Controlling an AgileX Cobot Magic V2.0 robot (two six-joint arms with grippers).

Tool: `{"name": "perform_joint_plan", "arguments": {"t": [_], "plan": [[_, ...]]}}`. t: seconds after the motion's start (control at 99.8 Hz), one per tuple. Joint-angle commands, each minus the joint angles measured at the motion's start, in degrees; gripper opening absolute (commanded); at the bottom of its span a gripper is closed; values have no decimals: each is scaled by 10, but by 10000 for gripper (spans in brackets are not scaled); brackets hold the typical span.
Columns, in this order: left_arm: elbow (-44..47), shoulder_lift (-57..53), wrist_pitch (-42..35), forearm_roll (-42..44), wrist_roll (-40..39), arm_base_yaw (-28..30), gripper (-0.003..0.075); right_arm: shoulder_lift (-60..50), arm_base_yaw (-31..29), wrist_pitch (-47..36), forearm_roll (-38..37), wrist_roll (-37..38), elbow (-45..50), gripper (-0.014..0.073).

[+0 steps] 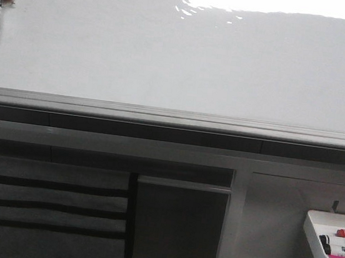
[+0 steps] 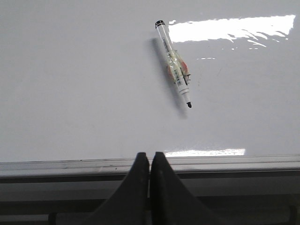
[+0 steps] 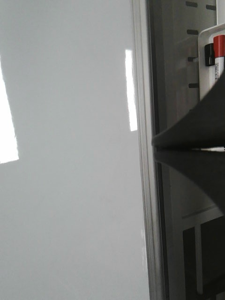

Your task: Write number 3 on whiteboard

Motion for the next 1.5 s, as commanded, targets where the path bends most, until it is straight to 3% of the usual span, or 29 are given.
{"name": "perform_joint_plan", "arguments": {"t": [0.0,0.651,0.801,0.982,1.232,1.493], "plan": [[4,-16,-40,1,-6,-5,-20,-10,-3,-42,1,-2,15,-69],[4,-16,-64,1,-6,-5,-20,-10,-3,-52,1,-2,12,-69],[-22,-16,-71,-33,-8,-5,-20,-9,-3,-17,38,-1,-32,-69],[-130,16,41,-42,-8,-5,-20,26,-3,81,44,-16,-149,-69],[-312,168,213,-40,-8,-5,-20,176,-3,197,42,-99,-325,-69],[-353,270,197,-46,-8,-5,-20,283,-3,221,42,-99,-400,-69]]}}
